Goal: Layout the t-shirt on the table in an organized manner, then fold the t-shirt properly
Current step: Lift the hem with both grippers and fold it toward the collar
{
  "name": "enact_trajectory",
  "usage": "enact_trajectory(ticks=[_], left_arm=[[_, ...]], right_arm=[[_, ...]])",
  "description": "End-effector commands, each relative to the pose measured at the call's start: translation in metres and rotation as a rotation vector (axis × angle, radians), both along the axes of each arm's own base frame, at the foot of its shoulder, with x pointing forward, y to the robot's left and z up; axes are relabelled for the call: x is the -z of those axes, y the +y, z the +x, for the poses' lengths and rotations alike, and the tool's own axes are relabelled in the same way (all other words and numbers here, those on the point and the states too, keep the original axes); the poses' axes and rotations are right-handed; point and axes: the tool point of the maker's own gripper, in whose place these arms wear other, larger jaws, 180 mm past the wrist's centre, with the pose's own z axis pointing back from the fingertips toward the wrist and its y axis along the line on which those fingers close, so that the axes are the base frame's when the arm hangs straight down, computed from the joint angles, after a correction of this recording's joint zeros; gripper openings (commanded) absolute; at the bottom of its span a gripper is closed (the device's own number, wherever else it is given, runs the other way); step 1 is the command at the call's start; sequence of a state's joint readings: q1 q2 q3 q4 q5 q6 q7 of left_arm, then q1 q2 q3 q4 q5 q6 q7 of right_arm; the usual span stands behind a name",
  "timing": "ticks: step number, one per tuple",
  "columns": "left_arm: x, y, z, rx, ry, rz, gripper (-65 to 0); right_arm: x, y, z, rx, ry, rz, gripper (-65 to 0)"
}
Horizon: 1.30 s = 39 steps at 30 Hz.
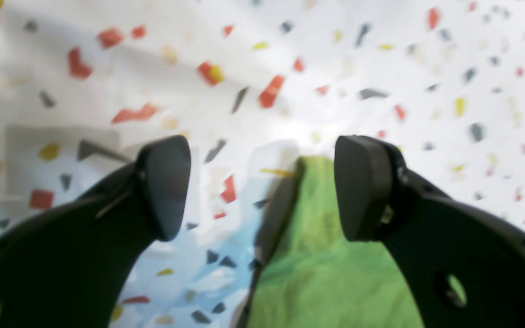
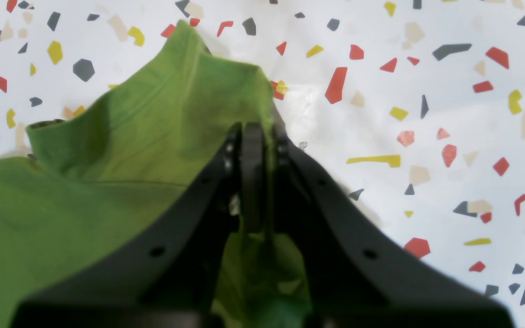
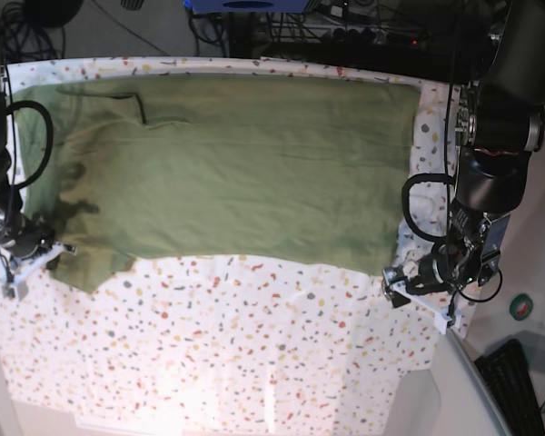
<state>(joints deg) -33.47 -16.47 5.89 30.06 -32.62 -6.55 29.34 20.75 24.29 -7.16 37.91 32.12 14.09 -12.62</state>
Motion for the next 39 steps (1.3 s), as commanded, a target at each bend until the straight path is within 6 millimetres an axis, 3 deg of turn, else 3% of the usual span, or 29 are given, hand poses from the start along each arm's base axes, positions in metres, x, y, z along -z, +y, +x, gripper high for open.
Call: enact_trajectory(ticks=[1,8,12,22,28,34,39], left_arm=[[-0.019,0.002,0.018,0.007,-0.059,0.004,-18.3],[-0.014,-0.017,0.018,0.023,-0.052,-0.022,-16.5],[0.006,-0.018,0.004,0.001,0.012,-0.035,-14.0],[0.013,-0.027,0.0,0.053,0.035,-0.006,-14.8],[0.015,-0.038,0.003,0.056,0.001,-0.011,-35.7],[0.021,-0.035,0.0,0.031,-0.035,-0.001,-65.0],[0.004,-0.036,0.015,0.037,-0.087,-0.003,-65.0]], right_arm=[[-0.021,-0.009,0.017,0.006,-0.065,-0.012,-65.0],[-0.023,-0.009,0.019,0.006,-0.07,-0.012,-65.0],[-0.023,-0.009,0.019,0.006,-0.07,-0.012,-65.0],[-0.022,-0.01,0.019,0.007,-0.068,-0.014,-65.0],[-0.022,-0.01,0.018,0.007,-0.067,-0.014,-65.0],[-0.02,-0.008,0.017,0.006,-0.064,-0.011,-65.0],[-0.02,-0.008,0.017,0.006,-0.068,-0.011,-65.0]])
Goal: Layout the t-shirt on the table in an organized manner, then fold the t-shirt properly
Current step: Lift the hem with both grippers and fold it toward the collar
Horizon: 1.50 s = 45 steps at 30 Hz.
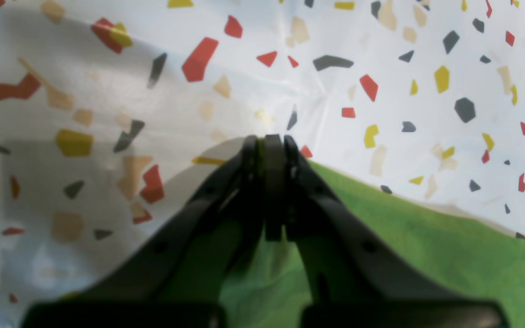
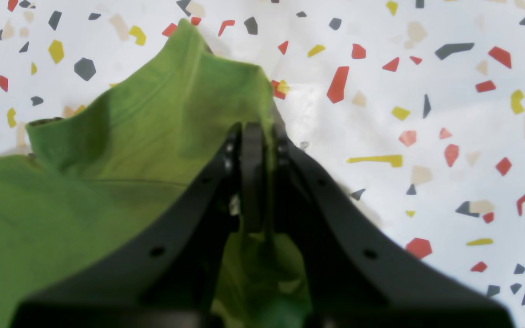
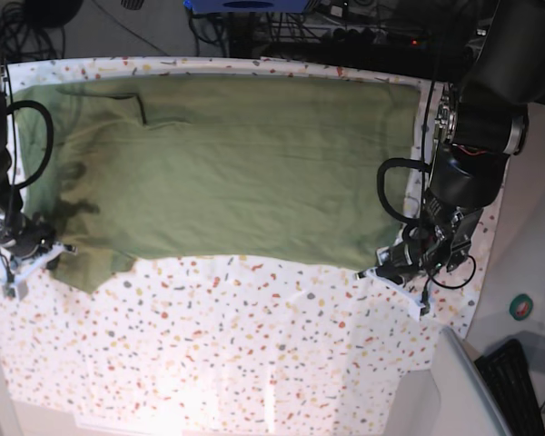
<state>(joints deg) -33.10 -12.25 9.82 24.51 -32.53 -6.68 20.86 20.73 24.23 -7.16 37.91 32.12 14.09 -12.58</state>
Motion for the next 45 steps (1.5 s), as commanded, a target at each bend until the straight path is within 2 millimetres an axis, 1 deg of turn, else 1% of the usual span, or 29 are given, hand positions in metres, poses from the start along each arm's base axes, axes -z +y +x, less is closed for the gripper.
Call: enact_trajectory(ticks=[1,2,4,6,9,11,13,15,18,19,22,25,29,30,32,35,38,40,43,45], left_arm=[[-0.027,-0.001,0.024,0.011,-0.081,-0.007,-65.0],[-0.035,-0.006,0.029,0.027,-0.094,-0.012,-65.0],[-0.042,-0.006,0.028,0.055,-0.081,-0.009,-65.0],[-0.051,-0.011,0.03,0.083,-0.086,-0.01,-65.0],[-0.053,-0.016,0.027,0.104,-0.083,-0.012,-65.0],[-0.05,-0.017,0.023,0.107,-0.08,-0.013,-65.0],[-0.047,-0.016,0.02,0.107,-0.073,-0.01,-65.0],[-0.044,-0.01,0.016,0.102,-0.065,-0.002,-65.0],[-0.041,-0.007,0.012,0.099,-0.058,0.001,-65.0],[-0.041,-0.002,0.011,0.095,-0.056,0.009,-65.0],[-0.041,0.003,0.01,0.091,-0.054,0.014,-65.0],[-0.041,0.003,0.01,0.091,-0.054,0.014,-65.0],[-0.044,0.001,0.011,0.098,-0.064,0.015,-65.0],[-0.042,-0.002,0.006,0.106,-0.065,0.013,-65.0],[-0.048,-0.011,0.003,0.135,-0.091,0.012,-65.0],[-0.049,-0.015,-0.015,0.16,-0.04,-0.007,-65.0],[-0.06,0.0,-0.035,0.104,-0.045,-0.049,-65.0],[-0.073,0.006,-0.046,0.092,-0.066,-0.052,-65.0],[-0.083,0.004,-0.064,0.119,-0.063,-0.04,-65.0],[-0.084,0.001,-0.074,0.136,-0.059,-0.032,-65.0]], right_arm=[[-0.021,-0.009,0.017,0.007,-0.068,-0.012,-65.0],[-0.021,-0.009,0.018,0.007,-0.07,-0.012,-65.0],[-0.022,-0.009,0.018,0.005,-0.071,-0.012,-65.0],[-0.023,-0.01,0.018,0.004,-0.073,-0.014,-65.0],[-0.025,-0.01,0.021,0.003,-0.084,-0.015,-65.0],[-0.03,-0.011,0.025,0.006,-0.121,-0.018,-65.0],[-0.037,-0.013,0.03,0.01,-0.173,-0.026,-65.0],[-0.04,-0.015,0.033,-0.019,-0.194,-0.078,-65.0],[-0.038,-0.015,0.033,-0.11,-0.185,-0.204,-65.0],[-0.036,-0.01,0.035,-0.139,-0.185,-0.234,-65.0],[-0.033,0.001,0.036,-0.21,-0.188,-0.302,-65.0],[-0.03,0.008,0.036,-0.244,-0.18,-0.33,-65.0],[-0.029,0.008,0.036,-0.247,-0.179,-0.336,-65.0],[-0.03,0.006,0.036,-0.246,-0.178,-0.339,-65.0],[-0.029,0.002,0.034,-0.246,-0.174,-0.346,-65.0],[-0.028,0.001,0.033,-0.245,-0.17,-0.348,-65.0],[-0.023,0.0,0.027,-0.246,-0.158,-0.348,-65.0],[-0.023,-0.006,0.024,-0.242,-0.152,-0.359,-65.0],[-0.023,-0.01,0.022,-0.238,-0.151,-0.362,-65.0],[-0.021,-0.015,0.018,-0.222,-0.145,-0.358,-65.0]])
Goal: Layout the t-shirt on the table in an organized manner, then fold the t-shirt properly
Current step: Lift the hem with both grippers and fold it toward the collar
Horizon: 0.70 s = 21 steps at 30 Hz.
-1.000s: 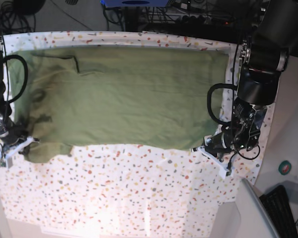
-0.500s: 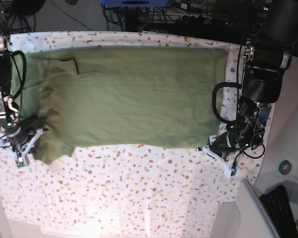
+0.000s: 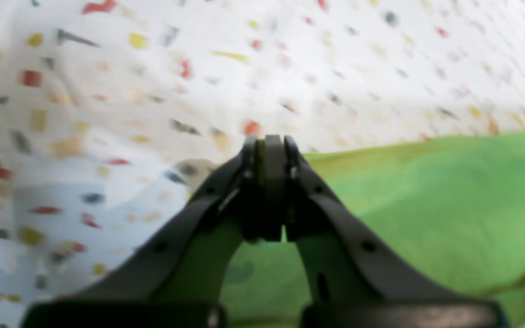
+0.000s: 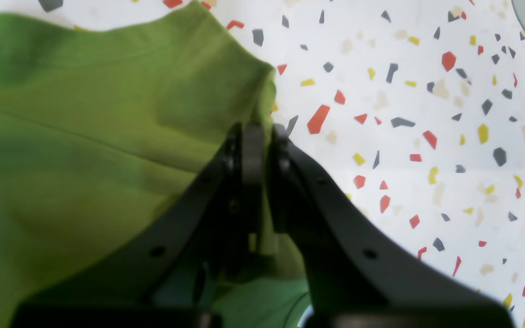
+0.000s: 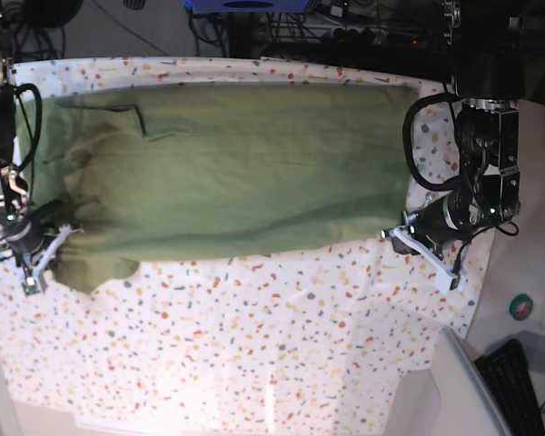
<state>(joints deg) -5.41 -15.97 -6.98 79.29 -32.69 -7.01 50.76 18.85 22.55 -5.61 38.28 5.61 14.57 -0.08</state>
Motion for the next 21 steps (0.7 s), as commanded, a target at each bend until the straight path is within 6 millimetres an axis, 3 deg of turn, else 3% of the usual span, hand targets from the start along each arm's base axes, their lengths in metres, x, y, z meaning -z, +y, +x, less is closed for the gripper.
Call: enact_trajectory(ticks=[1,6,16,21], left_arm=[[-0.012,0.004,0.007,0.0,-0.044,0.008,-65.0],[-0.002,0.007,-0.007,0.001,-0.013,0.016,-65.0],[-0.006,0.004,-0.018,0.026,-0.009,0.03,-65.0],[-0.009,-0.001,-0.028,0.049,-0.002,0.036,-65.0]], right_arm=[[-0.023,-0.018,0.015,0.037,-0.072,-0.007,-65.0],[-0.022,-0.033,0.006,0.107,-0.085,0.023,-65.0],[-0.034,-0.02,-0.007,0.048,-0.132,0.005,-65.0],[-0.028,-0.03,-0.021,0.093,-0.121,0.015,-65.0]])
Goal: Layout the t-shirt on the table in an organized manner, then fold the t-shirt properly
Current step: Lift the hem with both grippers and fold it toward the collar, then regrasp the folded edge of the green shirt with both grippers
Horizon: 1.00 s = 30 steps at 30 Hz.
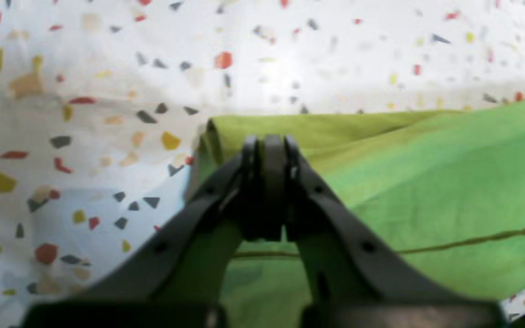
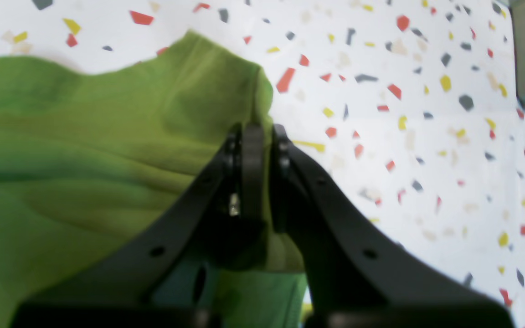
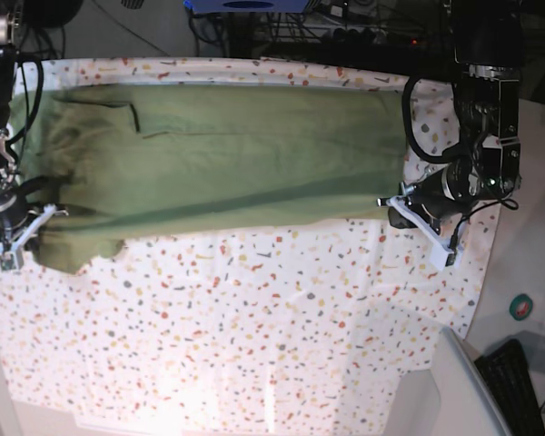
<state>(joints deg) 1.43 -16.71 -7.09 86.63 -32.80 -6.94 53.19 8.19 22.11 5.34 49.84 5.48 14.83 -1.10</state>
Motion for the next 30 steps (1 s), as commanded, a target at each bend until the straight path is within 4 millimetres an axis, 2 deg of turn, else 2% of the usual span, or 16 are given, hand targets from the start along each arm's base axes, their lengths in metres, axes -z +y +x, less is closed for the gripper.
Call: enact_trajectory(ticks=[1,4,7,10,12,14,19,21,22,25,30], left_arm=[[-0.01,0.005,0.007,0.002,-0.035,0.01,-65.0],[-0.005,0.005,0.0,0.003,-0.019,0.012,-65.0],[-0.004,0.004,0.0,0.002,-0.017,0.009,-65.0],[-0.004,0.004,0.0,0.002,-0.017,0.009,-65.0],[-0.004,0.004,0.0,0.002,-0.017,0.01,-65.0],[-0.004,0.004,0.0,0.002,-0.017,0.01,-65.0],[-0.005,0.003,0.0,0.008,-0.019,0.012,-65.0],[-0.004,0.003,0.0,0.009,-0.017,0.013,-65.0],[-0.004,0.003,0.0,0.009,-0.017,0.013,-65.0],[-0.004,0.004,0.0,0.006,-0.019,0.013,-65.0],[-0.004,0.005,0.0,0.003,-0.02,0.013,-65.0]], right_arm=[[-0.018,-0.012,0.013,0.014,-0.046,-0.017,-65.0],[-0.01,-0.014,0.006,0.028,0.026,-0.021,-65.0],[-0.014,-0.011,0.008,0.043,0.056,0.004,-65.0],[-0.02,-0.007,0.007,0.063,0.076,0.055,-43.4],[-0.021,-0.002,0.006,0.072,0.09,0.089,-37.8],[-0.031,0.004,0.009,0.076,0.092,0.127,-38.3],[-0.071,0.002,0.018,0.104,0.091,0.152,-38.1],[-0.093,0.003,0.039,0.101,0.065,0.15,-37.8],[-0.095,0.0,0.047,0.114,0.083,0.159,-37.8],[-0.082,-0.003,0.071,0.141,0.167,0.194,-37.8],[-0.039,-0.008,0.085,0.174,0.269,0.19,-37.8]])
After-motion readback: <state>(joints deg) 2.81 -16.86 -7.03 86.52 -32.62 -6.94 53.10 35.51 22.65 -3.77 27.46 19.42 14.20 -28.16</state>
